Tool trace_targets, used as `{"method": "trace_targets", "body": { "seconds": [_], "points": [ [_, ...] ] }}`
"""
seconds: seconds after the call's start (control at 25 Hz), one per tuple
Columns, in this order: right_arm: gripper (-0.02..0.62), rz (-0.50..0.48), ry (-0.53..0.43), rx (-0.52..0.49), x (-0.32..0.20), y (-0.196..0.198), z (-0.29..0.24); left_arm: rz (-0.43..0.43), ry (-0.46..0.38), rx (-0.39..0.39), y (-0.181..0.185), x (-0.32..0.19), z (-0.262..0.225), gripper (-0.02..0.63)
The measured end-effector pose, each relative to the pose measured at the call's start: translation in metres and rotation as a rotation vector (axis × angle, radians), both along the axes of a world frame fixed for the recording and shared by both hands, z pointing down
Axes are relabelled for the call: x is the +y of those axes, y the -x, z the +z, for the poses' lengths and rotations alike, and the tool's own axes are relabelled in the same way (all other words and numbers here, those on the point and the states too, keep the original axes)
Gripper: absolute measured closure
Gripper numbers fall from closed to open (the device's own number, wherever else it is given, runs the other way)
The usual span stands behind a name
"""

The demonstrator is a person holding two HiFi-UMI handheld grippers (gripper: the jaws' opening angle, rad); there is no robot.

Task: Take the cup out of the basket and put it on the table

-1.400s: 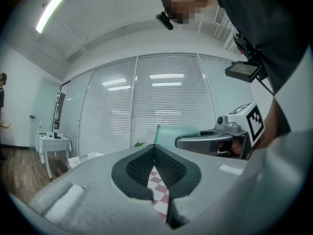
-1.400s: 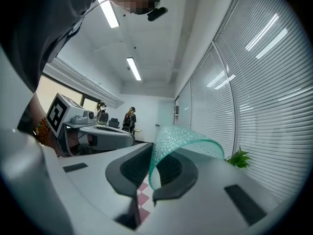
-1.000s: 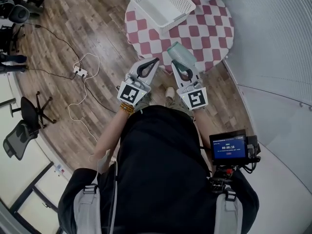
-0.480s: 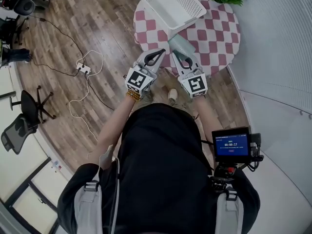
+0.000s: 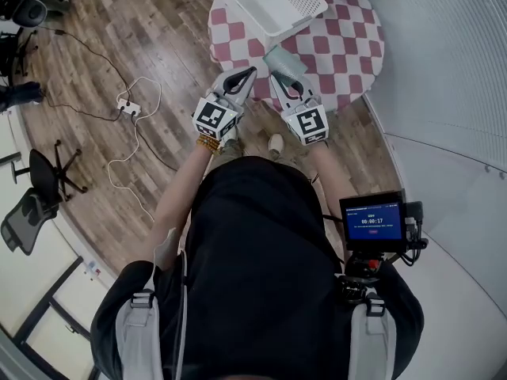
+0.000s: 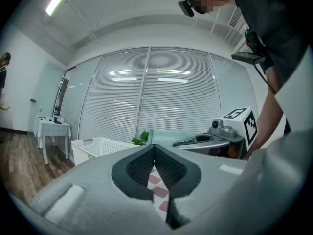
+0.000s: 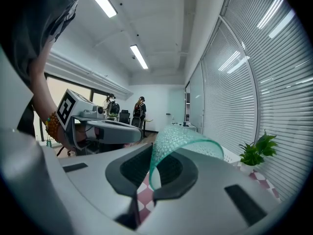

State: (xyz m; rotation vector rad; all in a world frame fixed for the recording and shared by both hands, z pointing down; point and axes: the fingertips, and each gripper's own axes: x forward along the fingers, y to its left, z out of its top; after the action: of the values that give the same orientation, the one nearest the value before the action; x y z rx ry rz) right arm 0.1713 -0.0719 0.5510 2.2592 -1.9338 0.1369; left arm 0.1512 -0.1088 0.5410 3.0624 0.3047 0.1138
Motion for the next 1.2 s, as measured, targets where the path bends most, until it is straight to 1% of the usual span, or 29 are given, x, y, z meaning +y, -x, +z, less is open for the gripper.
{"method": "trace_targets", "body": {
  "seconds": [0.36,0.6,1.2],
  "points": [
    [0.572,-0.008,0.01,0.004,0.007,0.001,0.003,0.025,0.01,0.009,-0.005,0.012,-0.004,0.601],
    [0.572,-0.015,0.011,0.018,0.007,0.003,0.004,0.036,-0.001,0.017,-0.007,0.016,-0.005,0.601],
    [0.572,-0.052,0.021,0.024,0.001,0.008,0.002,0.033,-0.005,0.021,-0.004,0.014,-0.005,0.601]
  ]
}}
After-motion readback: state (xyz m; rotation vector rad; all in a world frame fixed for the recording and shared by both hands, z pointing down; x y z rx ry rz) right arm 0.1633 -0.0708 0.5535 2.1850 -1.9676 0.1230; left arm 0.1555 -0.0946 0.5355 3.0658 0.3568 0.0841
